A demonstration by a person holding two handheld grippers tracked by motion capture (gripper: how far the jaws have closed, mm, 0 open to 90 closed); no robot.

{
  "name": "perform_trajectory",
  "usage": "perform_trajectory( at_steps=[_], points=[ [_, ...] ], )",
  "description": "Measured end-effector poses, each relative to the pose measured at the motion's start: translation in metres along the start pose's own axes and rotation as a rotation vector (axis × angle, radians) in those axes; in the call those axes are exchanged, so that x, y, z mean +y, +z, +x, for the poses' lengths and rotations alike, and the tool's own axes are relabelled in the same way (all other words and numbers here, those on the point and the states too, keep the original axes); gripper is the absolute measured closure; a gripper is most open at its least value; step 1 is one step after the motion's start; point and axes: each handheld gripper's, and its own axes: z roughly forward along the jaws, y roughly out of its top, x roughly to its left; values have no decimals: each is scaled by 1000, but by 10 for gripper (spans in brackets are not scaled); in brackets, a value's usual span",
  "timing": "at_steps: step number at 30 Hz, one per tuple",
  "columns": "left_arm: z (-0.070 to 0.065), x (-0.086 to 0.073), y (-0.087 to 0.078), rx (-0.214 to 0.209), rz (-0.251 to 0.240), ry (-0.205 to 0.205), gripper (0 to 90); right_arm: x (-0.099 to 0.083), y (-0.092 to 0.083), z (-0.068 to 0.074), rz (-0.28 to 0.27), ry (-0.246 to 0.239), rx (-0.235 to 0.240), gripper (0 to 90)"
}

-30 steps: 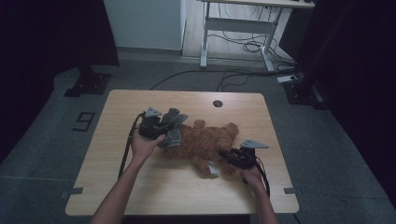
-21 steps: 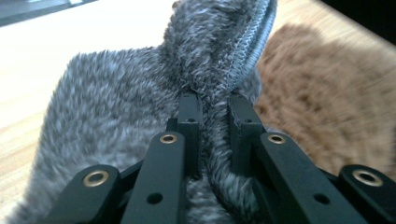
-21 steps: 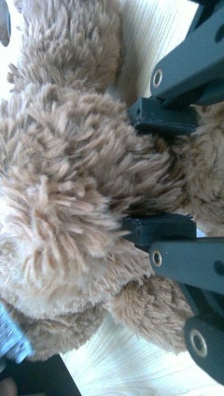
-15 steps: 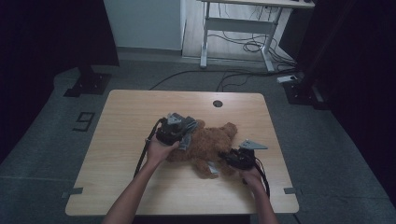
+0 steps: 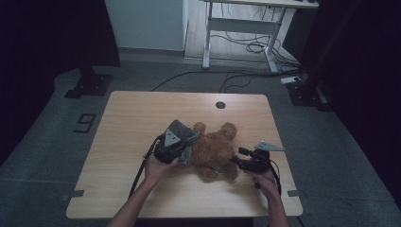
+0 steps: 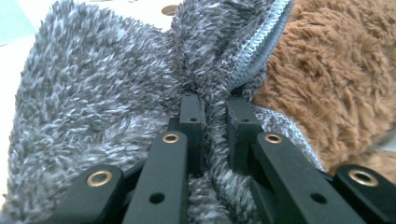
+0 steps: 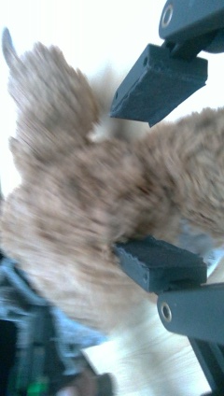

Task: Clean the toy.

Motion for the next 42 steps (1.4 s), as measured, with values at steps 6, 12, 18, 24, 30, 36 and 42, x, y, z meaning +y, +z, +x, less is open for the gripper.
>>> perform_trajectory(
  at_steps=[6, 12, 18, 24, 30, 36, 42],
  points=[
    [-8, -12, -13, -24, -26, -23, 793, 16, 5, 14, -18, -21, -11, 173],
    [-11, -21, -22, -62, -37, -49, 793, 15, 38, 31, 76, -61, 56, 173],
    [-12, -24, -27, -115, -36, -98, 792, 0, 34, 31, 114, -82, 109, 472],
    [-13, -8, -42, -158, -37, -133, 777, -13, 28, 31, 95, -81, 131, 530],
    [-27, 32, -42, -223, -88, -123, 776, -15, 29, 36, 75, -99, 87, 542],
    [-64, 74, 0, -282, -46, -82, 774, -17, 28, 39, 59, -115, 66, 544],
    [-88, 70, 55, -213, 84, -12, 775, -18, 27, 43, 68, -163, 30, 546]
  ],
)
